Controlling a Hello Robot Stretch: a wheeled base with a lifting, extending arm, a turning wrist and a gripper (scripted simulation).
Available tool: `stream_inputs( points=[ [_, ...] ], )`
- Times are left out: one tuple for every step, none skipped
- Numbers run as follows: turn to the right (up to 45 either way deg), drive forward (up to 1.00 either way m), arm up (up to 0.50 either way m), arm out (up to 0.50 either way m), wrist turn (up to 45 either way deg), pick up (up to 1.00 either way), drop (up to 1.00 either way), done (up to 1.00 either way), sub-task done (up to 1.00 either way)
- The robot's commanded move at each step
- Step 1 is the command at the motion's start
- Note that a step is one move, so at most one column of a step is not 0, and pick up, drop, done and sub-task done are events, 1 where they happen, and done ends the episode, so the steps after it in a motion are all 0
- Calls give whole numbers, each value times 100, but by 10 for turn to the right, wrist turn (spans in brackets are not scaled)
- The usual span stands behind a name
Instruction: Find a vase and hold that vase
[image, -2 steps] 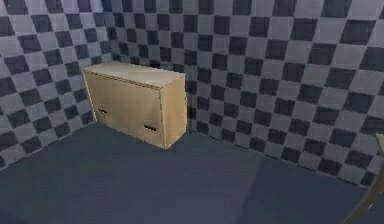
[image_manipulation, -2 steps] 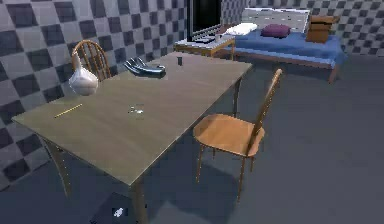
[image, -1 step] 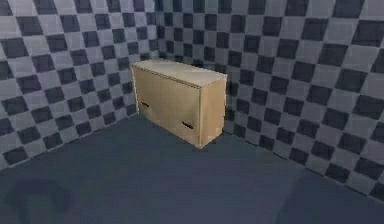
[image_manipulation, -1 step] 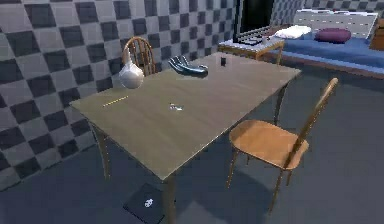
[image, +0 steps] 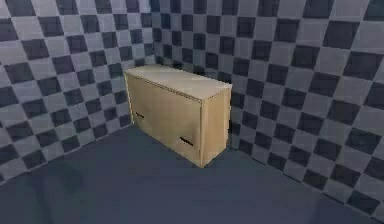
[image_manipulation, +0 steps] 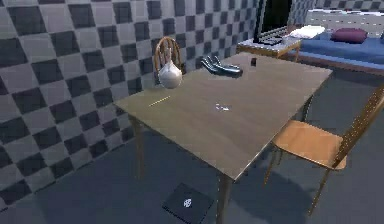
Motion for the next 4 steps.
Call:
stream_inputs(
  points=[
    [390, 0, 0, 0, 0, 0, 0, 0, 0],
    [0, 35, 0, 0, 0, 0, 0, 0, 0],
    [-300, 0, 0, 0, 0, 0, 0, 0, 0],
    [450, 0, 0, 0, 0, 0, 0, 0, 0]
  ],
)
